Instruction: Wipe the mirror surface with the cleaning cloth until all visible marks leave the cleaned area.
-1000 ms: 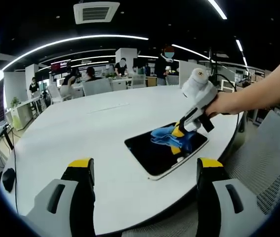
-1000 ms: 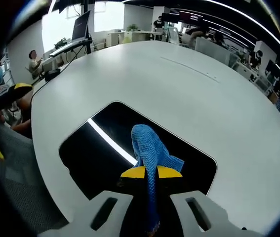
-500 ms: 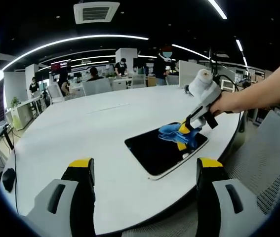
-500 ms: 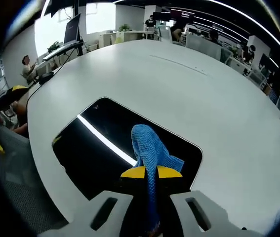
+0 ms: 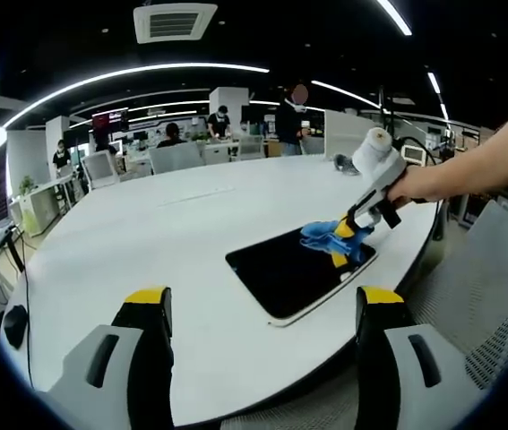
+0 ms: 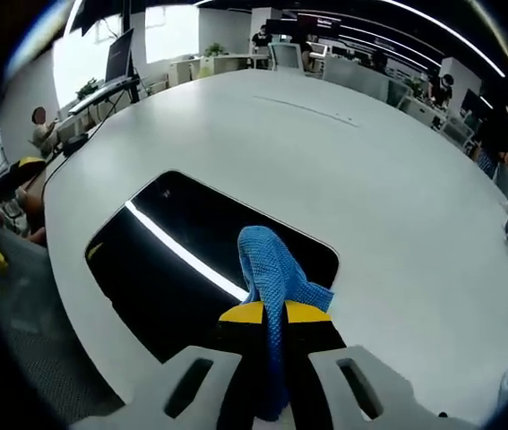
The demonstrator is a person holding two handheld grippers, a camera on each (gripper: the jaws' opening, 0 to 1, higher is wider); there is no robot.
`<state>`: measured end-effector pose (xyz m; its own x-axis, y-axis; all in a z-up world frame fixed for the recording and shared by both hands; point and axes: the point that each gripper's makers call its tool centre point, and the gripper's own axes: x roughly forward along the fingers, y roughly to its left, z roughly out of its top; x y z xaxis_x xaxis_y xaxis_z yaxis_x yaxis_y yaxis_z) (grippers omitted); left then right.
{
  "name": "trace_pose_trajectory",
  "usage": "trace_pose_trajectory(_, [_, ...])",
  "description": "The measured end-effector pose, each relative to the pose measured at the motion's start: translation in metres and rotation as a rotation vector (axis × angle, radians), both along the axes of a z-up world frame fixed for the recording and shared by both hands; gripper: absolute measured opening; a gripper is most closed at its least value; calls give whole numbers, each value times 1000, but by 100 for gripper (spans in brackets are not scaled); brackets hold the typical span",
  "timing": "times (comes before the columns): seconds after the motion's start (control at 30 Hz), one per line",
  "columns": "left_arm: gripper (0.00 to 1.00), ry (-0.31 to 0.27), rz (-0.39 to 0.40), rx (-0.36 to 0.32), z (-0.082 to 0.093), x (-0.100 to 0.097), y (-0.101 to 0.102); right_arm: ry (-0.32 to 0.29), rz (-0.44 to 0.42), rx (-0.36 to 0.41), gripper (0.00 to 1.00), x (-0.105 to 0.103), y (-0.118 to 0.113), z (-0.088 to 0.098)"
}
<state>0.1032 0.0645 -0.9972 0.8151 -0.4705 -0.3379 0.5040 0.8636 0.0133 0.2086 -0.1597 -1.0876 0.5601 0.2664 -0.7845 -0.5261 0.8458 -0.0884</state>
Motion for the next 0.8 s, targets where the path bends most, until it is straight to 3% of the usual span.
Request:
trace_pose_trajectory(0.1, [82, 0, 1, 0, 0, 0, 0, -7, 22, -44, 0, 0, -5, 0])
trace_pose_trajectory(0.33, [82, 1, 1, -2, 0, 0, 0, -1, -17, 1, 0, -1, -13, 0])
trace_pose_trajectory(0.8, [81, -2, -3, -8, 1, 0, -1, 16, -30, -16, 0, -3, -19, 0])
